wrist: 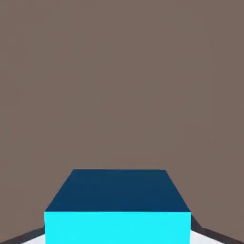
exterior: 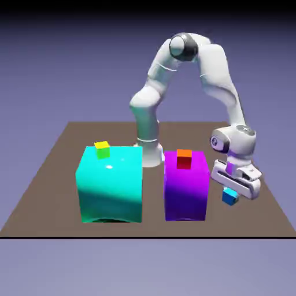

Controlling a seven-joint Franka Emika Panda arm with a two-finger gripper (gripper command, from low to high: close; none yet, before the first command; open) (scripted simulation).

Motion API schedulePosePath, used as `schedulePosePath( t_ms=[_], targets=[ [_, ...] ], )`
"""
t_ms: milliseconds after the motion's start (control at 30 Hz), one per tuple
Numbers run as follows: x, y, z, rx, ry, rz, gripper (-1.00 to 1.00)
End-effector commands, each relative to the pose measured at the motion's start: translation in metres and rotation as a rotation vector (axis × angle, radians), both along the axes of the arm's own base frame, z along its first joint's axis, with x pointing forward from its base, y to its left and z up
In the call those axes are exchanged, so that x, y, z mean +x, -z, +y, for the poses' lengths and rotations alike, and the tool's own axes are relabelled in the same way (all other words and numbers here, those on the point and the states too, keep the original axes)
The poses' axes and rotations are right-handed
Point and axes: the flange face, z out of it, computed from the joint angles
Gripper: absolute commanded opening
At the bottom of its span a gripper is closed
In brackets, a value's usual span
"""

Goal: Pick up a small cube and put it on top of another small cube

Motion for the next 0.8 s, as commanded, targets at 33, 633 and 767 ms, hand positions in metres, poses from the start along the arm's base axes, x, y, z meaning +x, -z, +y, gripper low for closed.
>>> schedulePosePath(
  t_ms=[33,633,767],
  targets=[
    [0.005,-0.011,0.005,0.040,0.097,0.017,-1.00],
    [0.072,-0.224,-0.247,0.122,0.761,-0.010,-1.00],
    [0.047,-0.249,-0.352,0.068,0.863,-0.019,-1.00]
  ],
)
